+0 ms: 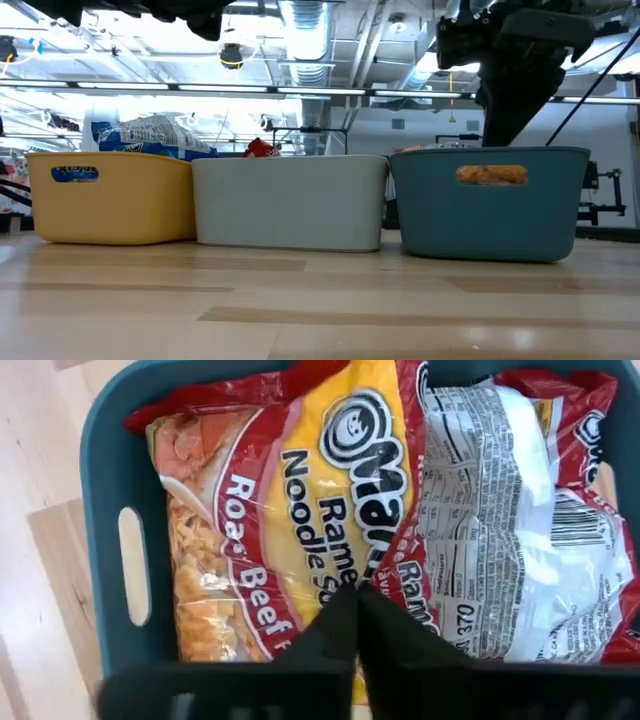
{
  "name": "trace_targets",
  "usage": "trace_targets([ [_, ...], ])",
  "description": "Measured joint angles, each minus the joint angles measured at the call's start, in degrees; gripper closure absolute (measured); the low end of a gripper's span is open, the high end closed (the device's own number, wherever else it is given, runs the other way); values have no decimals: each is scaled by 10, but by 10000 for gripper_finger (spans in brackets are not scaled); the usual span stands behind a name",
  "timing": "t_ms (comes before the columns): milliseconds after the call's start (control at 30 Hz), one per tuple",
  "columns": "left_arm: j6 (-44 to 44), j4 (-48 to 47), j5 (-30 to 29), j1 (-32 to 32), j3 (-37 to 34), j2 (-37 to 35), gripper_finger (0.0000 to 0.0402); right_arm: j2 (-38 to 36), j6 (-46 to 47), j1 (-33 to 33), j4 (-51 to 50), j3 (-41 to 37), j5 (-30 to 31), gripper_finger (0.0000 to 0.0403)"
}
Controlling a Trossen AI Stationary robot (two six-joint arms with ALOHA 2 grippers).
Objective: Sort Maruchan noodles
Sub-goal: Put the red noodle pack from the blue bin into the white bin
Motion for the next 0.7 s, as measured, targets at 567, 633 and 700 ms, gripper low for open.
trace_targets([
  [567, -4, -60, -45, -11, 0, -114, 402, -5, -131, 1, -16, 185, 73, 396],
  [633, -4, -60, -45, -16, 0, -116, 402, -6, -166, -3, 7, 204, 91, 396],
  [700, 1, -61, -45, -19, 0, -116, 402, -4, -199, -13, 46, 210, 93, 396],
])
